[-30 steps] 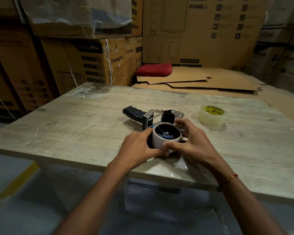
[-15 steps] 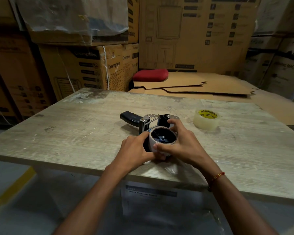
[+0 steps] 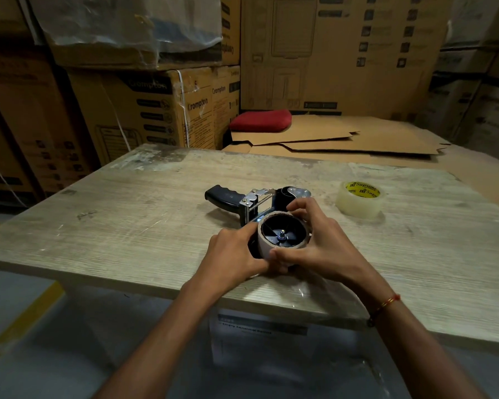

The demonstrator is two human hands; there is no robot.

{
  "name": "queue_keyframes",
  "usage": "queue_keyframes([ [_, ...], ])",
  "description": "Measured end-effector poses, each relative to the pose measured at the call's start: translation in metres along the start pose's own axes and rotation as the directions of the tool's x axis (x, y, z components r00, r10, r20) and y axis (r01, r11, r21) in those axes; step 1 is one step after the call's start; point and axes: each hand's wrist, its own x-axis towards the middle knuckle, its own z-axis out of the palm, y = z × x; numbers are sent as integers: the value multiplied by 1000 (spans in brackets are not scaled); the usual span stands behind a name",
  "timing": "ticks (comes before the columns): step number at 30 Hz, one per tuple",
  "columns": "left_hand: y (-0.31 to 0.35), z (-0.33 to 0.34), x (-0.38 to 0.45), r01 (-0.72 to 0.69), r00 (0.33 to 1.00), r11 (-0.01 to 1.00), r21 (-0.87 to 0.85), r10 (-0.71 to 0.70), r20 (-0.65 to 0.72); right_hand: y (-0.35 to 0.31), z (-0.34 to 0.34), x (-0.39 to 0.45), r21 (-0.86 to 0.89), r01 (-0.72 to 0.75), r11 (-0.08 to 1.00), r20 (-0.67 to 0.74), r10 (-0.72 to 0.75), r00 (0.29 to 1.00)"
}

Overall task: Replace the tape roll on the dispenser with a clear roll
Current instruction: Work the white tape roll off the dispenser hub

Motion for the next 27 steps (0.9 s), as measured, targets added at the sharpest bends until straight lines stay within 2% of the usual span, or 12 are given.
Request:
queue_keyframes([
  [5, -3, 1, 1, -12, 1000, 1000, 8, 12, -2, 4, 3, 1, 42, 27, 999, -6, -27, 1000],
  [9, 1, 0, 0, -26, 1000, 1000, 2, 26, 5, 13, 6, 0, 135, -8, 991, -6, 9, 1000],
  [13, 1, 0, 0, -7, 1000, 1000, 20, 7, 6, 13, 7, -5, 131, -48, 990, 28, 44, 999],
  [16, 3, -2, -2, -6, 1000, 999, -42, 8, 27, 6, -3, -7, 185, -157, 970, 17, 157, 987],
  [19, 3, -3, -1, -22, 999, 999, -33, 23, 36, 2, -9, -3, -43, -277, 960, -27, 276, 961],
  [22, 5, -3, -3, -36, 999, 999, -17, 36, 36, -4, -13, -2, -194, -252, 948, -11, 255, 967],
  [27, 3, -2, -2, -60, 998, 998, 3, 60, 14, -3, -23, -17, 99, -200, 975, 200, 177, 964],
])
